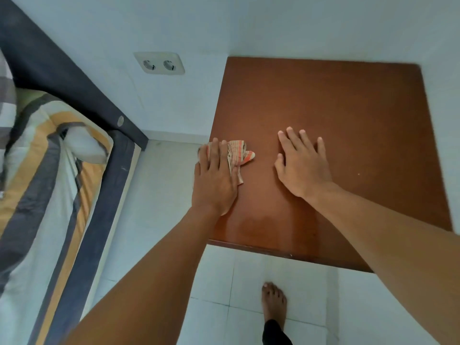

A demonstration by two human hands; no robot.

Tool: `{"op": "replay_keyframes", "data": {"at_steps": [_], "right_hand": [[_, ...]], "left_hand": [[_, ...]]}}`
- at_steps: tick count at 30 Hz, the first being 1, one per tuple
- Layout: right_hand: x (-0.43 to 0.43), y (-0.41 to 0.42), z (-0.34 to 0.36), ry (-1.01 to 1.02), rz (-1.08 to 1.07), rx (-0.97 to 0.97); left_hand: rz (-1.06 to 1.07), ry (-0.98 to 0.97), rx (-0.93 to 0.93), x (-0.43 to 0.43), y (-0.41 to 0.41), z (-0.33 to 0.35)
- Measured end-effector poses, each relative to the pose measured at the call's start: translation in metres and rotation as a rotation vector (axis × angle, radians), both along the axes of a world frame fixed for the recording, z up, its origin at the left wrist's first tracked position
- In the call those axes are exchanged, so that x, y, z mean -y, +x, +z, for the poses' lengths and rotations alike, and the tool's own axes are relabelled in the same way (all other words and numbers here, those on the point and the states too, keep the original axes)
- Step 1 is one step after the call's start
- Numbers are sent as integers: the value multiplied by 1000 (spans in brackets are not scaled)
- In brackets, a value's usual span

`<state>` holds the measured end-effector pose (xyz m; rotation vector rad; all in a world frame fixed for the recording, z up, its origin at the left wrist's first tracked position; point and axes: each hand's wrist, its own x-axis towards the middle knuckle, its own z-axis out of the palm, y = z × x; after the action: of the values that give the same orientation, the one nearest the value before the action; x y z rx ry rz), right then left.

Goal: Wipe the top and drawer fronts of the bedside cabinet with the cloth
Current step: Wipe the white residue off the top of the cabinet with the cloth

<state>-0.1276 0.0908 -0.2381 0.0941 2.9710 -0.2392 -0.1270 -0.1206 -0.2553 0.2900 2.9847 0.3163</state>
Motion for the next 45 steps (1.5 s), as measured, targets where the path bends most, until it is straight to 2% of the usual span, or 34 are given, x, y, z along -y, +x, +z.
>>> {"op": "replay_keyframes", "data": {"at_steps": [7,14,16,18,20,24,27,31,33,35,38,43,45], "right_hand": [[24,22,17,74,-31,103],[47,106,17,114,87,53],[50,133,22,95,96,13],[52,159,30,57,79,-37],[56,186,39,-21,81,-57],[64,224,61,-412,0,63],[68,241,70,-680,-170,195],[58,248,83,-1213,-592,218],[44,252,87,-1310,-660,192],[28,257,83,-1293,-692,141],[5,262,72,-1196,-754,31],[-20,269,63,-1086,-704,-64],[-24,274,60,-974,-644,-89]], "left_hand": [[-4,-24,22,34,103,3],[-35,-94,109,73,172,5],[-145,-162,142,81,193,2],[-347,-286,242,91,217,-2],[-379,-325,283,95,235,2],[-401,-306,113,67,233,26],[-435,-194,21,29,220,51],[-458,-77,-22,-15,225,94],[-505,-8,13,-32,234,113],[-500,107,133,-42,241,123],[-377,357,215,-49,241,111],[-121,512,444,-62,235,87],[-91,571,429,-69,237,83]]}}
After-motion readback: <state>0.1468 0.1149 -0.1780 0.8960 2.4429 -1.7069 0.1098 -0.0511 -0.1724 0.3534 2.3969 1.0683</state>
